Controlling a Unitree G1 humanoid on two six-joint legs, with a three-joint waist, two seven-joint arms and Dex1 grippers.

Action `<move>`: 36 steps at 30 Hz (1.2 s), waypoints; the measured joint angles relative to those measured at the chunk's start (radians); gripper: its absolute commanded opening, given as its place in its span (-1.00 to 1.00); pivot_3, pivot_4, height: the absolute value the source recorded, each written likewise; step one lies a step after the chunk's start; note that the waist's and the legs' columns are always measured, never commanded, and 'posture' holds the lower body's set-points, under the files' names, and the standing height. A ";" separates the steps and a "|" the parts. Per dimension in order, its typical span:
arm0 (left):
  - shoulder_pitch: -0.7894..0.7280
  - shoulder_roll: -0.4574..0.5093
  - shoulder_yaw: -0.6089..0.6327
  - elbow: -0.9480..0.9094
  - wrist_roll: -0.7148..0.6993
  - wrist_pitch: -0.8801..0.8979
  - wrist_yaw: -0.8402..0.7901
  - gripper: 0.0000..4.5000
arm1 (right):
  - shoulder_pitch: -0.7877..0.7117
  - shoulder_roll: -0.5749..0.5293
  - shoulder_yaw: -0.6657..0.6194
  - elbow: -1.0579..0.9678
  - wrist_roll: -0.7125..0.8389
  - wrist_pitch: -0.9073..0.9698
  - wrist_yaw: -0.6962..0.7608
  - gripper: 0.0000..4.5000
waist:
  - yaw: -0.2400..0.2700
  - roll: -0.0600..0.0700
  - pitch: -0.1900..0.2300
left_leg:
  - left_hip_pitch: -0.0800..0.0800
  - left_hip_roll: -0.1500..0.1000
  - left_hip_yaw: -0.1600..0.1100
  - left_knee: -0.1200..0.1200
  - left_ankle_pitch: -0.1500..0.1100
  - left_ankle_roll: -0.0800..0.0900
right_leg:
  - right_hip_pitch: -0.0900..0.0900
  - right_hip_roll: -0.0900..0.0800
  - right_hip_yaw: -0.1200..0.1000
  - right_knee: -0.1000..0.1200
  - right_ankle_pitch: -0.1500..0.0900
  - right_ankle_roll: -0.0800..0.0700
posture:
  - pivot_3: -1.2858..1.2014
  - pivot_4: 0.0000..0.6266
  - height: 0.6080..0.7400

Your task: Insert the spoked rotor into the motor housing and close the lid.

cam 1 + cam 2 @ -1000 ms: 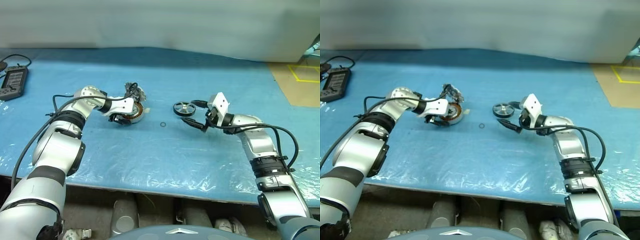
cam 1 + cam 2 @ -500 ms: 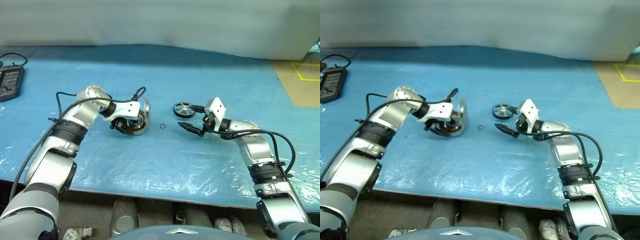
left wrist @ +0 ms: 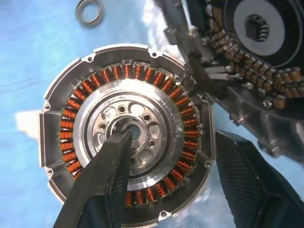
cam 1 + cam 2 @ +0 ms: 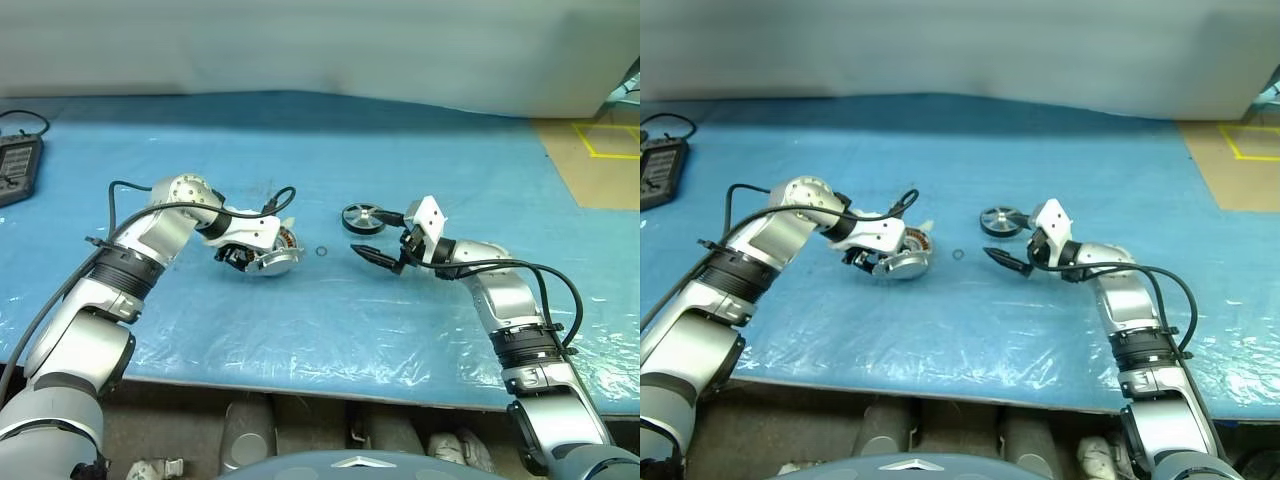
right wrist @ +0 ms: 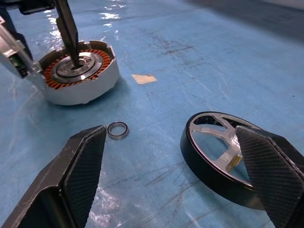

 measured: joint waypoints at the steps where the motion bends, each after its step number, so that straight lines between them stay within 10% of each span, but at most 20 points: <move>1: -0.007 0.002 -0.003 0.034 0.010 -0.045 0.023 0.21 | 0.000 -0.001 0.000 0.001 0.000 -0.003 0.000 1.00 | 0.000 0.000 0.000 | 0.001 0.000 0.000 0.000 0.000 0.000 | 0.001 0.000 0.000 0.000 0.000 0.000 | 0.03 -0.52 1.00; 8: -0.072 -0.003 -0.027 0.233 0.057 -0.230 0.134 0.21 | -0.007 -0.014 -0.001 0.010 0.000 -0.007 0.000 1.00 | 0.002 0.003 -0.002 | 0.007 0.000 0.000 0.000 0.000 -0.001 | 0.007 0.000 0.000 0.000 0.000 0.000 | 0.03 -0.52 1.00; 13: -0.104 -0.013 -0.034 0.328 0.074 -0.300 0.167 -0.21 | -0.009 -0.019 -0.002 0.013 0.000 -0.007 0.000 1.00 | 0.003 0.005 -0.003 | 0.011 0.000 0.000 0.000 0.000 -0.001 | 0.011 0.000 0.000 0.000 0.000 0.000 | 0.03 -0.52 1.00; 36: -0.218 -0.050 0.059 0.606 0.031 -0.277 0.215 -0.21 | -0.036 -0.020 -0.001 0.038 0.000 -0.007 0.011 1.00 | 0.004 0.003 -0.002 | -0.008 0.000 -0.001 0.000 0.002 0.002 | -0.005 0.000 -0.002 0.000 0.002 0.004 | 0.03 -0.52 1.00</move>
